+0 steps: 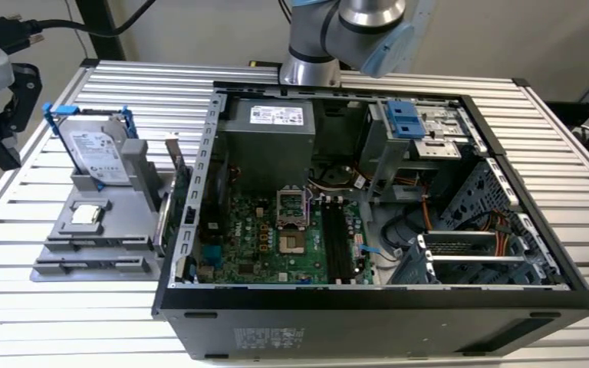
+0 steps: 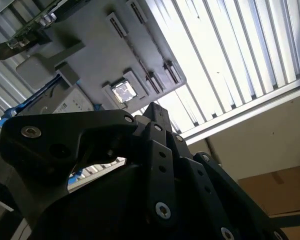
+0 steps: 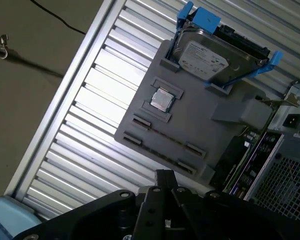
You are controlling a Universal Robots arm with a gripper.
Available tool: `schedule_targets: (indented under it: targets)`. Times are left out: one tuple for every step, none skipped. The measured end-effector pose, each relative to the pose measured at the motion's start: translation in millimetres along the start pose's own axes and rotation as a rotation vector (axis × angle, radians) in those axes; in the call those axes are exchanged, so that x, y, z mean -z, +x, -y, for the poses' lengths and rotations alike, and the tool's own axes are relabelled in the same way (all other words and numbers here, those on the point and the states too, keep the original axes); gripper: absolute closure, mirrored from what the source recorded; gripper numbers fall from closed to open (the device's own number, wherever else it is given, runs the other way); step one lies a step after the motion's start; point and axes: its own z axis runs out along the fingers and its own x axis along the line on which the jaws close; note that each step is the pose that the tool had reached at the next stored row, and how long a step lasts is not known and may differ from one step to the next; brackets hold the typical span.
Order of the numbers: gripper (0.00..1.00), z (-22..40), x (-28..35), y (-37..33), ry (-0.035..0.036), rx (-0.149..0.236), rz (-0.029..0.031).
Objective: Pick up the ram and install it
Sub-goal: 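Pick up the ram and move it above insertion slot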
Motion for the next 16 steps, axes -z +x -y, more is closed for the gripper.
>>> schedule_targets:
  targets:
    - [1.00,0.0,0.0,0.0,0.0000,0.000,0.0000]
    - [1.00,0.0,0.0,0.0,0.0000,0.000,0.0000]
    - [1.00,0.0,0.0,0.0,0.0000,0.001,0.0000]
    - [1.00,0.0,0.0,0.0,0.0000,0.003,-0.0001]
    - [1.00,0.0,0.0,0.0,0.0000,0.006,-0.0003]
    - [1.00,0.0,0.0,0.0,-0.0001,0.009,-0.0004]
    - [1.00,0.0,0.0,0.0,-0.0002,0.013,-0.0005]
    - [1.00,0.0,0.0,0.0,-0.0002,0.017,-0.0007]
    - [1.00,0.0,0.0,0.0,-0.0003,0.021,-0.0009]
    - [1.00,0.0,0.1,0.0,-0.0004,0.027,-0.0012]
    - [1.00,0.0,0.1,0.0,-0.0005,0.032,-0.0014]
    - [1.00,0.0,0.1,0.0,-0.0006,0.038,-0.0016]
    - [1.00,0.0,0.0,0.0,-0.0007,0.043,-0.0018]
    - [1.00,0.0,0.0,0.0,-0.0008,0.050,-0.0021]
    - [1.00,0.0,0.0,0.0,-0.0009,0.056,-0.0024]
    - [1.00,0.0,0.0,0.0,-0.0010,0.062,-0.0026]
